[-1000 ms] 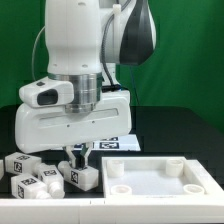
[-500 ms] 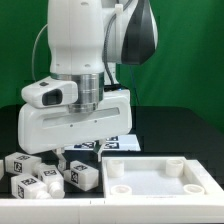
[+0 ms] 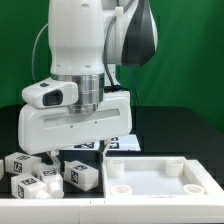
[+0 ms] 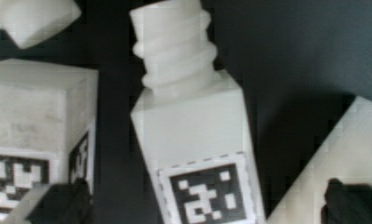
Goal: Assemble one leg
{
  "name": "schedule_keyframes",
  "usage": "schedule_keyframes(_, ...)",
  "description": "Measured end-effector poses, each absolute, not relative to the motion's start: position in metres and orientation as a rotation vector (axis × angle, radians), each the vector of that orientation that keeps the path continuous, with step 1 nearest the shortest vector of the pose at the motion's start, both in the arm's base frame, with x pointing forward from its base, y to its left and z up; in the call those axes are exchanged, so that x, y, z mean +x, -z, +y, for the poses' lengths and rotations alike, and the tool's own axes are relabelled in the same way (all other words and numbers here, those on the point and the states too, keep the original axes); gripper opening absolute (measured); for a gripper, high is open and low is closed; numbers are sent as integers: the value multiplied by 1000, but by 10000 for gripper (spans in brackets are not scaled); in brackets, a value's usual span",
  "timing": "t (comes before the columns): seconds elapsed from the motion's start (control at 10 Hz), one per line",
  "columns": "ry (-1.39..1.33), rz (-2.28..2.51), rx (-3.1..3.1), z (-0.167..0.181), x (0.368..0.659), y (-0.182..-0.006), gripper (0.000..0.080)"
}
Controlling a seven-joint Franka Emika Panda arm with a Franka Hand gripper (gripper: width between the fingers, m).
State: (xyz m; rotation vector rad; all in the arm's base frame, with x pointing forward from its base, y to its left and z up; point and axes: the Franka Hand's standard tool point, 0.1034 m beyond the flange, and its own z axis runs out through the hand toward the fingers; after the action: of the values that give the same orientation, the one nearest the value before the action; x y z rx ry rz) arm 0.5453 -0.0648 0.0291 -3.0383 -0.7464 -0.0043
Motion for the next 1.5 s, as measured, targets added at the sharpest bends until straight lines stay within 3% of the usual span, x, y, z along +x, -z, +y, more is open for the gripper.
schedule_keyframes(1.3,20,-765,-3038,-60,545,-30,649)
schedule_keyframes(1.5,35,-977,-2983,-62,547,-38,649)
